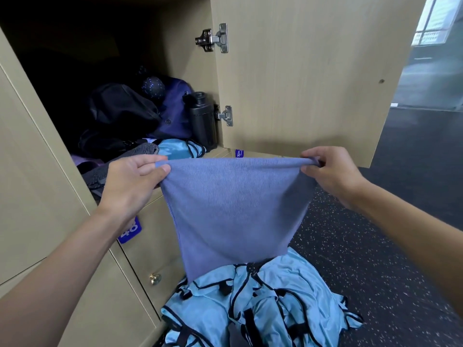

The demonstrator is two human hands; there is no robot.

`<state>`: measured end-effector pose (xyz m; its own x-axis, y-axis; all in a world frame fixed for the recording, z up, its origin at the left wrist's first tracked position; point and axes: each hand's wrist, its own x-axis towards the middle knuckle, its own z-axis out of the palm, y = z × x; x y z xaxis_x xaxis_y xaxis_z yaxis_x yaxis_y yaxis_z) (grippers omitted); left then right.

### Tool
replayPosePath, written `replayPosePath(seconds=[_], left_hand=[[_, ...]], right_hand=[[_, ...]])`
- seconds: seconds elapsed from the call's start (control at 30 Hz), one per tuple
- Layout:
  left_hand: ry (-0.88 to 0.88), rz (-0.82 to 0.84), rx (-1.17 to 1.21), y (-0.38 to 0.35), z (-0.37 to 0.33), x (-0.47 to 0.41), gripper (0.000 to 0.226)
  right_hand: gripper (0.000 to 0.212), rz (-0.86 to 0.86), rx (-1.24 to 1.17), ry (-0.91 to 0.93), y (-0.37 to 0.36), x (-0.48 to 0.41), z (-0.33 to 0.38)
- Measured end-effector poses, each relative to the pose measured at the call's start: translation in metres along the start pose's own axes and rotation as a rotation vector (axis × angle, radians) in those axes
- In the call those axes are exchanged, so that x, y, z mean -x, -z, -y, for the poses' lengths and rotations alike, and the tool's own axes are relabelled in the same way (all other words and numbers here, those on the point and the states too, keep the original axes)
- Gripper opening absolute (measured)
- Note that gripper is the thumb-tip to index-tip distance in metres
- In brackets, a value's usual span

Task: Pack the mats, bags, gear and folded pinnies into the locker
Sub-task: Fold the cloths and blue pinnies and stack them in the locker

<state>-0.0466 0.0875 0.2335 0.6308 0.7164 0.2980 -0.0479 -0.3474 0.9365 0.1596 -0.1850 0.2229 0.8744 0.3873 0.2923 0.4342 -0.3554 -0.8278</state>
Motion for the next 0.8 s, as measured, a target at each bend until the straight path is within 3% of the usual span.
replayPosePath(seconds=[0.17,0.3,0.4,0.47,0.57,0.8], left_hand=[[-0.052,-0.013,-0.045,0.0011,0.0009,0.0024,0.016],[-0.061,-0.029,-0.084,0.0021,0.0001,0.0012,0.013],[-0.093,-0.044,-0.164,0.0055,-0.0004,0.001,0.016],[-0.128,-0.051,-0.248,0.0079,-0.0003,0.0009,0.019],[-0.153,-0.06,-0.298,0.0095,-0.0007,0.0009,0.019],[-0.231,-0.104,-0.482,0.0075,-0.0006,0.0008,0.018]], right_hand=[[0.018,-0.035,-0.141,-0.051,0.0035,-0.0008,-0.004],[0.01,-0.003,-0.236,-0.102,0.0046,-0.0003,-0.0041],[0.033,0.002,-0.207,-0.095,0.005,-0.0021,-0.0057],[0.03,-0.006,-0.19,-0.074,0.0056,-0.0023,-0.0064],[0.009,0.014,-0.146,-0.03,0.0061,-0.0019,-0.0082],[0.016,0.004,0.033,0.004,0.007,-0.0002,-0.01]])
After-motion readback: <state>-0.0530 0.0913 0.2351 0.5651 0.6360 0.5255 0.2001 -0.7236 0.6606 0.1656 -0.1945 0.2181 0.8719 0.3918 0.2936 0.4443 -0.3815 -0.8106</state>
